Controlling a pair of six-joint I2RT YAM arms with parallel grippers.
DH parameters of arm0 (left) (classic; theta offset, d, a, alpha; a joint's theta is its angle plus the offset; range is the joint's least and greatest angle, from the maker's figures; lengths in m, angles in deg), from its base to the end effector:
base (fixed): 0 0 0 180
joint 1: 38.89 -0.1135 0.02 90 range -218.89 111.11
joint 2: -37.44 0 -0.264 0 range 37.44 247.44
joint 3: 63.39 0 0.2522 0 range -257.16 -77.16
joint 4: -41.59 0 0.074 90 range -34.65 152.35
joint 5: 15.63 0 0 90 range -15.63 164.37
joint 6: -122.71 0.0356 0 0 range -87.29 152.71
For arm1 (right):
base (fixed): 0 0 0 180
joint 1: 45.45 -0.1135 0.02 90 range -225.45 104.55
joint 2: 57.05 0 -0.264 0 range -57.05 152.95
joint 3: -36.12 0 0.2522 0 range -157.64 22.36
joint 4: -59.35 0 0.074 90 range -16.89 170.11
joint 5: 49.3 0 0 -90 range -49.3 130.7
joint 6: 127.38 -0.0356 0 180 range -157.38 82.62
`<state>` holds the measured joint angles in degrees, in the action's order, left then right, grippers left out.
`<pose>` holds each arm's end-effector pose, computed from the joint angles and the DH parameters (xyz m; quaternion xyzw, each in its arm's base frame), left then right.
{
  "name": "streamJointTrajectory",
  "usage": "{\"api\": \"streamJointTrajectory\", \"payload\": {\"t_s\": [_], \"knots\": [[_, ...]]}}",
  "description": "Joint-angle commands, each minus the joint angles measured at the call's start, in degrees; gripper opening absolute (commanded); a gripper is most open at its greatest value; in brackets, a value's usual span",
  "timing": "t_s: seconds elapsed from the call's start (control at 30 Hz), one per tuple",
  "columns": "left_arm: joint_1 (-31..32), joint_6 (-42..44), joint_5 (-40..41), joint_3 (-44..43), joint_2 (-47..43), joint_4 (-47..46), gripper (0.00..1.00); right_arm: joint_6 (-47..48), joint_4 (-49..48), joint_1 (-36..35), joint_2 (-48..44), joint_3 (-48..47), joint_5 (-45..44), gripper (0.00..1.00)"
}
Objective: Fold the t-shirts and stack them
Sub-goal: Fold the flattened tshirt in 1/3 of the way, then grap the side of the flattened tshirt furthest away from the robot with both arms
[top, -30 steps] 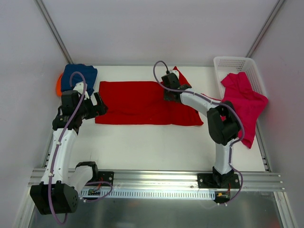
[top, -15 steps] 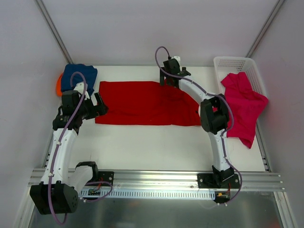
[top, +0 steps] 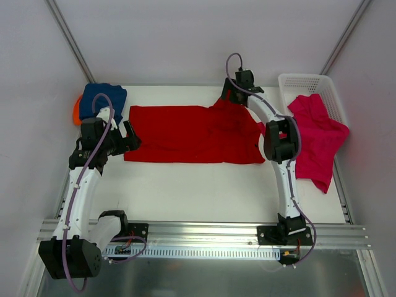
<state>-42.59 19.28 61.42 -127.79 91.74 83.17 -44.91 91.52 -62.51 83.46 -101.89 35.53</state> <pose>0.2070 0.0054 0.3154 -0.0746 0.8654 -0.1392 0.4756 0.5418 0.1629 0.2081 -0.0526 0.8835 0.0597 0.4617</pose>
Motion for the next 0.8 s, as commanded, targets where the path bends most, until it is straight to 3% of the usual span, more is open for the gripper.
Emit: {"api": "streamJointTrajectory", "payload": {"t_s": [0.0, 0.5, 0.77], "knots": [[0.3, 0.8, -0.8, 0.4, -0.1, 0.0, 0.99, -5.5, -4.8, -1.0, 3.8, -4.2, 9.0, 0.93], [0.4, 0.7, -1.0, 0.4, 0.0, 0.1, 0.99, -10.0, -11.6, -3.3, 9.7, -10.1, 11.5, 0.89], [0.3, 0.8, -0.9, 0.4, -0.3, 0.2, 0.99, -4.3, -6.3, -4.9, 1.0, -3.4, -4.6, 0.91]]}}
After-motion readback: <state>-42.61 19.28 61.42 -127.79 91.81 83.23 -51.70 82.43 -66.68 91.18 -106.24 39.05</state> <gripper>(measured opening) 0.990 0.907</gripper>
